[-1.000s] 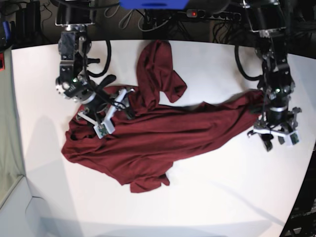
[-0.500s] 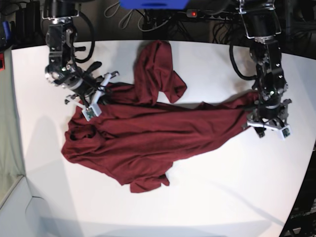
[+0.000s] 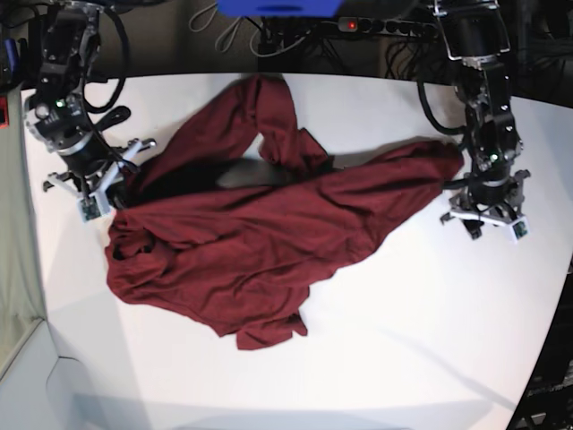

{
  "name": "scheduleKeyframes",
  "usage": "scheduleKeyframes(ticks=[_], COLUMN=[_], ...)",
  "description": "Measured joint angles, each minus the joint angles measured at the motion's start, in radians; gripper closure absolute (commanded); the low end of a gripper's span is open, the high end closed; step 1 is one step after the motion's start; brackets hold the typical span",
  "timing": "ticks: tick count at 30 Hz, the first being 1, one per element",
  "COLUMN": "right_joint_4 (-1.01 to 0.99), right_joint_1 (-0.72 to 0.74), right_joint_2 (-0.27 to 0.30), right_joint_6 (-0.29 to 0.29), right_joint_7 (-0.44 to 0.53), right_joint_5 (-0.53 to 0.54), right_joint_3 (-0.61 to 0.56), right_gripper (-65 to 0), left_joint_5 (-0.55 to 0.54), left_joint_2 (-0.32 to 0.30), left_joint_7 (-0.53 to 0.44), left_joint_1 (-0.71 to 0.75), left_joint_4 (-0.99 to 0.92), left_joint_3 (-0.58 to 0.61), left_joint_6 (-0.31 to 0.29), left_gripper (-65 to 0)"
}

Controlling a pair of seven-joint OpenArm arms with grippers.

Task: Layout the t-shirt on the table in an organized manner, then fold the t-shirt properly
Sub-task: 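Drag the shirt edge with the left gripper toward the right gripper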

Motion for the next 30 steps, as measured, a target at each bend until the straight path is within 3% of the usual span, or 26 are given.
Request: scheduleKeyframes(ticks=[10, 15, 17, 21, 24, 30], right_joint_4=[-0.099, -0.099, -0.099, -0.099, -0.094, -0.029], right_joint_1=[0.006, 0.004, 0.003, 0.001, 0.000, 0.002], right_joint_2=[-0.013, -0.026, -0.024, -0.024, -0.026, -0.055], right_joint_6=[0.000, 0.000, 0.000, 0.000, 0.000, 0.000], right_joint_7=[0.000, 0.000, -0.001, -0.001, 0.000, -0.001], right_joint_5=[0.000, 0.000, -0.001, 0.000, 0.000, 0.000], right_joint_3=[0.098, 0.085, 0.087, 0.087, 0.095, 0.160], right_gripper=[0.0, 0.0, -3.3, -17.3, -23.5, -24.8], left_joint_5=[-0.008, -0.094, -0.101, -0.105, -0.106, -0.106], left_joint_2=[0.014, 0.019, 0.018, 0.024, 0.027, 0.057], left_joint_7=[0.008, 0.015, 0.014, 0.008, 0.008, -0.005], left_joint_1=[0.031, 0.072, 0.072, 0.068, 0.064, -0.001], left_joint_4=[0.025, 0.084, 0.092, 0.095, 0.095, 0.077], left_joint_3=[0.026, 0.109, 0.140, 0.224, 0.275, 0.312], left_joint_6=[0.002, 0.000, 0.000, 0.002, 0.001, 0.003], left_gripper=[-29.1, -42.0, -44.6, -44.7, -44.7, -44.6])
